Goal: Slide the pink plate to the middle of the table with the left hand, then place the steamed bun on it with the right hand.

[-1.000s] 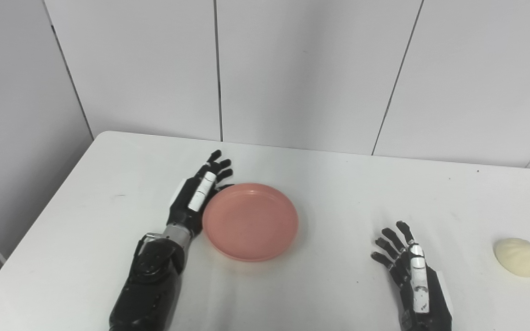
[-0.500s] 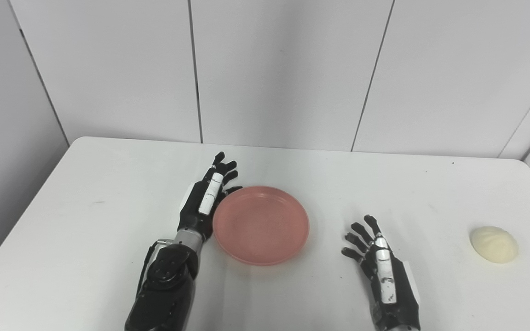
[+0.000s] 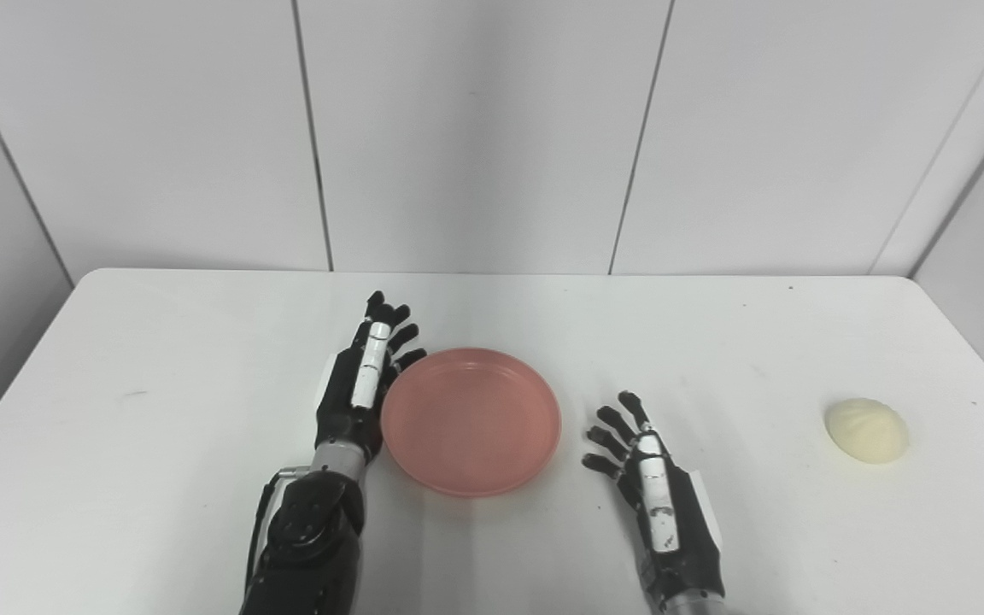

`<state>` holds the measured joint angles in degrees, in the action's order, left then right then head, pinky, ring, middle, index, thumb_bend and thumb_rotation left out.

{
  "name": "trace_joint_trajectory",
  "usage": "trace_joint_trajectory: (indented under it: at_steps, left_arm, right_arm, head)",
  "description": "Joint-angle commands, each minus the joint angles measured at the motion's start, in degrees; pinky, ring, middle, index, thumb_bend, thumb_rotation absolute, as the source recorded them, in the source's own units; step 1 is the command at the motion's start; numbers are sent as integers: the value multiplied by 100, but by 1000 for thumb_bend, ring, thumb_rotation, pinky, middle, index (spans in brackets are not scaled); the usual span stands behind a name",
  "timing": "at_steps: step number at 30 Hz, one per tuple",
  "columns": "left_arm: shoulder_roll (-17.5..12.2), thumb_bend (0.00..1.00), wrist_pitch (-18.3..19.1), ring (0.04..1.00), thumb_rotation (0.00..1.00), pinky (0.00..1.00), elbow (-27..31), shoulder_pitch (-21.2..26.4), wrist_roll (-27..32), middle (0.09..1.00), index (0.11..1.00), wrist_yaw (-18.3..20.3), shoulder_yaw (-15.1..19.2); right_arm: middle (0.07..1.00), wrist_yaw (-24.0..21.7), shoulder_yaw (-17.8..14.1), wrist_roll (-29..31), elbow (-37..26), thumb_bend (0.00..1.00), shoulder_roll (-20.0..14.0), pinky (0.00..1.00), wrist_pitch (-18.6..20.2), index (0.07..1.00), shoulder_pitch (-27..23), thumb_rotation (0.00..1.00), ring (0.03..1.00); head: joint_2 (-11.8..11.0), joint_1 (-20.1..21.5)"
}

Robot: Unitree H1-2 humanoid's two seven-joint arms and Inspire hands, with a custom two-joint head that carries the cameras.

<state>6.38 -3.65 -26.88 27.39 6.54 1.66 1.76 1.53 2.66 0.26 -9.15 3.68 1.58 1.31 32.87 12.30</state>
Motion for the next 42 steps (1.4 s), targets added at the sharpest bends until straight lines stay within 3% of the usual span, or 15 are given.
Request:
trace_joint_trajectory:
  at_steps: [1,4,7,9,11,16,18,21,22,24,28,33,35,37,42]
  left_arm:
    - [-66,696,112,904,869,808,58,-51,45,928,1000,45,22]
    - [-82,679,147,904,853,801,121,-112,151,933,1000,104,69]
    - [-97,688,144,901,842,785,104,-122,201,939,1000,133,108]
    - [-99,695,145,902,836,789,76,-114,225,942,1000,155,137]
    - [-111,690,130,900,838,786,25,-100,232,945,1000,167,143]
    - [-118,673,94,895,838,787,-110,-52,180,932,1000,178,118]
    - [-111,663,80,890,840,784,-143,-37,174,928,1000,169,114]
    - [-89,651,44,887,844,784,-204,1,185,928,1000,150,120]
    - [-84,663,30,887,845,783,-225,12,187,929,1000,144,123]
    - [-85,667,4,887,846,776,-267,29,190,928,1000,149,126]
    - [-67,669,-119,891,842,781,-442,79,205,929,1000,176,132]
    - [-70,663,-222,889,844,798,-570,122,178,928,1000,138,136]
    - [-69,665,-245,887,841,802,-612,139,187,926,1000,129,149]
    - [-73,664,-272,882,839,798,-638,147,178,917,1000,128,145]
    - [-71,668,-339,883,839,796,-721,169,167,913,1000,139,130]
  right_arm:
    - [876,85,26,-133,-274,828,100,743,-135,924,-74,1000,823]
    - [883,224,-58,-294,-348,842,82,748,-338,934,-168,1000,832]
    - [897,380,-135,-852,-292,837,-202,749,-739,941,-326,1000,841]
    - [901,550,-228,-1588,-293,804,-618,740,-1081,943,-548,1000,845]
    - [901,557,-340,-1995,-692,843,-833,740,-894,947,-733,964,842]
    - [902,152,-688,-2041,-1917,811,-1145,679,455,953,-1175,933,839]
    - [906,2,-778,-2125,-2160,784,-1317,672,790,950,-1266,897,826]
    - [892,-436,-938,-2341,-2521,817,-1828,641,1439,935,-1559,842,826]
    - [884,-585,-978,-2432,-2609,840,-2013,636,1638,922,-1655,766,822]
    - [887,-878,-1081,-2507,-2711,852,-2395,628,2014,925,-1853,715,819]
    - [888,-1467,-1178,-2865,-2618,845,-3339,643,2417,916,-2109,641,814]
    - [883,-2506,-1429,-3327,-2337,897,-4140,655,2532,882,-2295,542,834]
    - [887,-2975,-1501,-3509,-2220,911,-4306,634,2533,873,-2378,525,836]
    - [897,-3445,-1564,-3552,-2088,923,-4447,674,2533,855,-2464,452,864]
    - [901,-4499,-1431,-3980,-1603,947,-4756,673,2533,855,-2700,406,853]
  head:
    - [7,96]
    - [3,202]
    - [-3,247]
    - [-15,307]
    - [-23,322]
    - [-44,381]
    - [-50,386]
    - [-79,407]
    - [-79,407]
    - [-89,407]
    - [-171,366]
    - [-190,378]
    - [-199,393]
    - [-199,393]
    - [-242,416]
